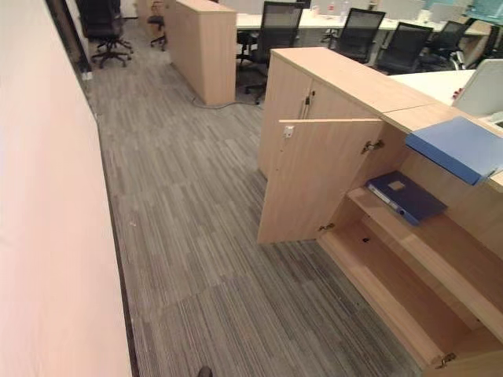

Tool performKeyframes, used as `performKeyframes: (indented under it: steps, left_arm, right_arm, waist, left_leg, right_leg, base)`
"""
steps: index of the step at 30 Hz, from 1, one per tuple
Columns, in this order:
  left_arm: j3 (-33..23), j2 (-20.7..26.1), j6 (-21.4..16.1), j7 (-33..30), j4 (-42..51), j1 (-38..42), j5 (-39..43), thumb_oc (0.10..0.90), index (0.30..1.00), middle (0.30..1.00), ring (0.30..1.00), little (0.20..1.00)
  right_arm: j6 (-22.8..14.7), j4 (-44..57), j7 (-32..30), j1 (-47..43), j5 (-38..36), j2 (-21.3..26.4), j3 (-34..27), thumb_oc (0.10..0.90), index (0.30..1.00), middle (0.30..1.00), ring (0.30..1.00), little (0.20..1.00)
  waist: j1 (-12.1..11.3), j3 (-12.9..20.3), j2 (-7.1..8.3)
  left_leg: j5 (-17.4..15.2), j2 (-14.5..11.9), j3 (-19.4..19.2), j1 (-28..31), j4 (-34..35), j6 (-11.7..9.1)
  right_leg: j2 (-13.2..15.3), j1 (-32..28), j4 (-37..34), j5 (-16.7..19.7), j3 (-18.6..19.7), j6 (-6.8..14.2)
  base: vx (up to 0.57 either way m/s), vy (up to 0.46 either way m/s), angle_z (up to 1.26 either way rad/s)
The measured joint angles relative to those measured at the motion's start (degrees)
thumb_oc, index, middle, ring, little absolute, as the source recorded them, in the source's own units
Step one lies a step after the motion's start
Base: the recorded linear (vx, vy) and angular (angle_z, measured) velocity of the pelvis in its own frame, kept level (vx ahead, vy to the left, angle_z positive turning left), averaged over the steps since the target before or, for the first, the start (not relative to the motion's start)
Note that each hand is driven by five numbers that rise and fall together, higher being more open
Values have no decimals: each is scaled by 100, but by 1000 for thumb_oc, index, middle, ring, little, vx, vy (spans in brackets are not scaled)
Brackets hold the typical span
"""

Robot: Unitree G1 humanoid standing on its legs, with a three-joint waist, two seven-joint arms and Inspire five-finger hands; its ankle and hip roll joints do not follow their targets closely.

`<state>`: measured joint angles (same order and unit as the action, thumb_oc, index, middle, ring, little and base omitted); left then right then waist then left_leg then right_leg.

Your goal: Put the empty folder in the office cabinet

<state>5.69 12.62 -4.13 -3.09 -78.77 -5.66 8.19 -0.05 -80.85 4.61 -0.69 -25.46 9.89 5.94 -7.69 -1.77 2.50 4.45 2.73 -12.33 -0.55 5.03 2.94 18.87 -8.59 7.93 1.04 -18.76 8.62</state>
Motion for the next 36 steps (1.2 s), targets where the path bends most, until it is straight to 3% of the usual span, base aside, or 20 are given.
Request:
performKeyframes:
  steps: [3,4,5,6,8,10,11,12,14,15,18,23,27,28,29,30,31,33,35,36]
  left_arm:
    - [203,-30,13,19,51,-13,-7,800,900,900,900,900]
    - [279,-22,25,11,54,-131,-8,800,900,900,900,900]
    - [322,24,33,1,84,-195,-14,800,900,900,900,900]
    - [310,54,32,-1,118,-262,-13,800,900,900,900,900]
    - [297,78,51,11,136,-338,-9,800,900,900,900,900]
    - [230,42,55,35,104,-350,-7,800,900,900,900,900]
    - [47,-25,59,39,70,-328,1,800,900,900,900,900]
    - [59,-14,53,76,65,-279,0,800,900,900,900,900]
    - [-22,9,-19,106,166,-263,0,800,900,900,900,900]
    - [-119,20,-4,109,198,-232,-4,800,900,900,900,900]
    - [-125,-16,52,121,241,-111,-58,800,900,900,900,900]
    - [-79,13,73,86,239,33,-185,800,900,900,900,900]
    - [119,207,124,-30,224,41,-178,800,900,900,900,900]
    - [198,229,137,-59,237,22,-173,800,900,900,900,900]
    - [197,302,121,-57,253,-62,-165,800,900,900,900,900]
    - [195,437,123,-56,250,-177,-164,800,900,900,900,900]
    - [203,474,145,-155,319,-177,-163,800,900,900,900,900]
    - [370,456,149,-244,491,-207,-165,800,900,900,900,900]
    - [483,447,121,-290,685,-164,-187,800,900,900,900,900]
    - [551,468,128,-319,847,-157,-187,800,900,900,900,900]
  right_arm:
    - [-31,96,-84,-161,13,181,24,800,900,900,900,900]
    - [-27,126,-135,-201,57,287,34,800,900,900,900,900]
    - [-49,248,-104,-168,57,276,47,800,900,900,900,900]
    - [-50,254,-79,-209,60,213,88,800,900,900,900,900]
    - [-93,474,-10,-355,66,126,240,800,900,900,900,900]
    - [-96,503,86,-423,62,73,292,800,900,900,900,900]
    - [-147,704,105,-504,60,51,383,800,900,900,900,900]
    - [-221,744,119,-485,34,52,369,800,900,900,900,900]
    - [-158,819,109,-484,-12,40,383,800,900,900,900,900]
    - [-121,847,140,-505,-46,27,386,800,900,900,900,900]
    - [-178,842,129,-411,-58,67,296,800,900,900,900,900]
    - [-95,403,106,-279,-60,296,-7,800,900,900,900,900]
    - [-96,417,60,-153,-185,240,-99,800,900,900,900,900]
    - [-87,362,40,-149,-230,175,-95,800,900,900,900,900]
    - [-77,345,10,-88,-231,59,-80,800,900,900,900,900]
    - [-86,355,12,68,-263,-80,19,800,900,900,900,900]
    - [-96,404,46,76,-276,-104,20,800,900,900,900,900]
    - [-96,364,6,-9,-277,-42,68,800,900,900,900,900]
    - [-131,347,-88,-25,-279,35,293,800,900,900,900,900]
    - [-131,350,-100,11,-279,129,400,800,900,900,900,900]
  waist:
    - [0,-26,-173]
    - [-18,11,-193]
    - [-12,74,-173]
    - [-17,99,-195]
    - [-16,99,-230]
    - [26,73,-274]
    - [171,28,-291]
    - [222,-11,-354]
    - [272,-21,-316]
    - [279,-38,-259]
    - [298,-71,-202]
    - [552,-143,-166]
    - [777,-82,-79]
    - [748,-35,-121]
    - [647,-1,-44]
    - [610,166,203]
    - [577,238,281]
    - [458,226,236]
    - [334,267,216]
    - [402,245,207]
  left_leg:
    - [-232,209,-166,355,1,245]
    - [-267,241,-270,401,2,263]
    - [-405,297,-502,482,2,292]
    - [-436,272,-629,481,-1,264]
    - [-460,152,-952,464,-31,212]
    - [-519,90,-1144,459,-34,132]
    - [-522,67,-1404,440,-40,146]
    - [-521,78,-1413,473,-69,145]
    - [-660,65,-1534,580,-76,-22]
    - [-760,67,-1564,567,-109,-55]
    - [-760,76,-1613,580,-87,-73]
    - [-869,-103,-1533,684,-161,-285]
    - [-940,-456,-1568,555,-470,-420]
    - [-1100,-768,-1791,664,-690,-730]
    - [-1197,-1010,-1860,650,-1234,-863]
    - [-1201,-1104,-1879,494,-1889,-893]
    - [-1163,-1560,-1579,23,-3504,-967]
    - [-801,-2147,-1029,-732,-5182,-900]
    - [-991,-2200,-600,-941,-4896,-886]
    - [-940,-2140,-404,-1190,-3916,-1010]
  right_leg:
    - [633,673,1675,142,-210,157]
    - [829,723,2019,66,-416,99]
    - [1079,829,2321,-55,-1098,165]
    - [1165,917,2519,-197,-1483,105]
    - [777,1279,2324,-482,-1834,294]
    - [483,1536,1980,-549,-1917,296]
    - [167,1798,1179,-460,-2112,235]
    - [114,1849,1055,-322,-2125,137]
    - [-42,1912,617,-178,-2147,387]
    - [-146,1946,222,79,-2150,311]
    - [-125,1920,40,583,-2352,404]
    - [-163,1823,286,419,-2484,45]
    - [-447,1802,291,171,-2708,-404]
    - [-798,1593,356,-60,-2840,-587]
    - [-991,1444,389,-314,-2832,-818]
    - [-1055,1293,25,-433,-2634,-1036]
    - [-1409,1044,-307,-495,-2393,-1222]
    - [-1703,771,-542,-465,-1915,-1487]
    - [-1847,654,-673,-359,-1712,-1507]
    - [-1931,449,-841,-361,-1493,-1488]
  base:
    - [198,299,-16]
    - [182,212,-55]
    - [164,138,-62]
    - [132,52,-92]
    - [91,-29,-101]
    - [117,-80,-93]
    - [143,-111,-70]
    - [217,-165,-40]
    - [255,-181,-8]
    - [388,-222,-27]
    - [311,-133,-23]
    - [412,-226,6]
    - [305,-325,-9]
    - [350,-387,-54]
    - [321,-346,-84]
    - [352,-326,-98]
    - [299,-244,-89]
    - [162,-73,-114]
    - [99,105,-119]
    - [84,148,-86]
